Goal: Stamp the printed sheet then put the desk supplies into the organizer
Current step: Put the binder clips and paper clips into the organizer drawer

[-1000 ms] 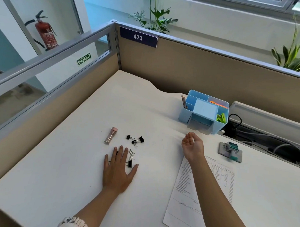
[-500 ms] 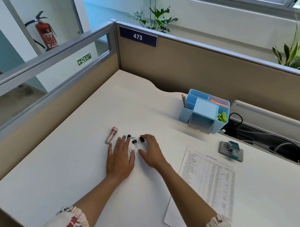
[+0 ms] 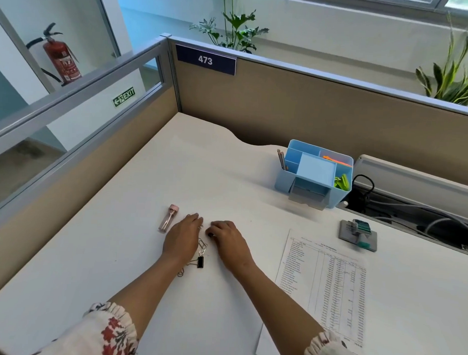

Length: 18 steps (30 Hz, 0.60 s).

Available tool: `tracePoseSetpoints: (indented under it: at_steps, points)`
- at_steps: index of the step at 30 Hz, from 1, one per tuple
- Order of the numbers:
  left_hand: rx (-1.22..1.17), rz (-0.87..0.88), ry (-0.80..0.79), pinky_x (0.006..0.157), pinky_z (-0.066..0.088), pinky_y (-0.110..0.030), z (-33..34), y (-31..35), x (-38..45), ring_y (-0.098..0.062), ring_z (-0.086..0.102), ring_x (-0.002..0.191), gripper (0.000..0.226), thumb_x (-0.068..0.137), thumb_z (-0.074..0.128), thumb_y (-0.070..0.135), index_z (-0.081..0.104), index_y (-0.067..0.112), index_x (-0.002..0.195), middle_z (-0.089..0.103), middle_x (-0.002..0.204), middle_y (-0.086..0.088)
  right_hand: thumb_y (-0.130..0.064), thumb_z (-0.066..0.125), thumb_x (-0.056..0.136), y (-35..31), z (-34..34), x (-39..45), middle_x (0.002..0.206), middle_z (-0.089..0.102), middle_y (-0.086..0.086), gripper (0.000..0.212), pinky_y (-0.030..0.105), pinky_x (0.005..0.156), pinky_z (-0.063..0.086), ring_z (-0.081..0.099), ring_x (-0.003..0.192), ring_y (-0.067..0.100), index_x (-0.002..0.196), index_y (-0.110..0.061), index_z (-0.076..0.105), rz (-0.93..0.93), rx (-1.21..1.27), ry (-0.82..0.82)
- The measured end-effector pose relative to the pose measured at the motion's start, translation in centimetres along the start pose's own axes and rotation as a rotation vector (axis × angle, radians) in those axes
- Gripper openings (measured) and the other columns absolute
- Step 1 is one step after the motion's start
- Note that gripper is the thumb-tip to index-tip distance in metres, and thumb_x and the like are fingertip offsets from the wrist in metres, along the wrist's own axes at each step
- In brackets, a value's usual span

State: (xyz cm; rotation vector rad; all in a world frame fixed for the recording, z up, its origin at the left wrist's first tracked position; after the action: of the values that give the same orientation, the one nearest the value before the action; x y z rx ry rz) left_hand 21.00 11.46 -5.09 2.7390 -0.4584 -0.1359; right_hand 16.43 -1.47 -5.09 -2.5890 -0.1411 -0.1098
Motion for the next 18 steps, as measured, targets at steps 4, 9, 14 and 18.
tracePoseSetpoints:
  at_steps: [4, 9, 14, 18]
  points:
    - [0.08, 0.014, 0.021, 0.071, 0.05, -0.032, -0.1, 0.3, 0.0, -0.02, 0.061, 0.106, 0.032, 0.094, 0.045, 0.0, 0.067, 0.016, 0.111, 0.06, 0.116, 0.002, -0.006, 0.046, 0.096, 0.6, -0.5, -0.6, 0.114, 0.061, -0.001, 0.024, 0.034, 0.076, 0.048, 0.048, 0.105, 0.024, 0.108, -0.016, 0.065, 0.034, -0.048, -0.015]
    - [0.177, 0.057, -0.05, 0.076, 0.052, -0.032, 0.1, 0.9, 0.2, -0.02, 0.056, 0.107, 0.041, 0.086, 0.044, -0.011, 0.061, 0.014, 0.114, 0.056, 0.114, -0.003, -0.003, 0.043, 0.096, 1.2, -0.8, -1.7, 0.11, 0.052, 0.001, 0.021, 0.041, 0.068, 0.051, 0.042, 0.097, 0.023, 0.106, -0.015, 0.058, 0.127, -0.061, -0.038]
    - [0.149, 0.039, -0.06, 0.072, 0.045, -0.029, -0.1, 1.7, 0.6, -0.022, 0.053, 0.105, 0.033, 0.083, 0.045, -0.011, 0.054, 0.009, 0.107, 0.052, 0.112, -0.006, 0.003, 0.034, 0.095, 1.7, -1.0, -2.6, 0.111, 0.044, 0.007, 0.022, 0.038, 0.062, 0.045, 0.041, 0.092, 0.024, 0.108, -0.01, 0.047, 0.227, -0.124, -0.069]
    - [0.053, -0.027, -0.133, 0.076, 0.044, -0.03, 0.4, 2.1, 0.9, -0.025, 0.051, 0.105, 0.026, 0.082, 0.048, -0.008, 0.054, 0.006, 0.103, 0.053, 0.111, -0.009, 0.001, 0.03, 0.098, 2.5, -1.0, -3.0, 0.109, 0.042, 0.008, 0.019, 0.031, 0.069, 0.041, 0.043, 0.09, 0.021, 0.107, -0.008, 0.045, 0.288, -0.052, -0.061]
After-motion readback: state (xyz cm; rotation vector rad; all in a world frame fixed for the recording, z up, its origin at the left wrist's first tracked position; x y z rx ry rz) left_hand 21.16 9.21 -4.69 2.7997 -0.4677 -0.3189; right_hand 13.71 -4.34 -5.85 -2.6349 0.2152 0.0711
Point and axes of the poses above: each hand's wrist, its own x-axis towards the middle knuckle, its own z-axis out of the palm, y = z × x, the point moved 5 cm from there along x, towards the middle knuckle
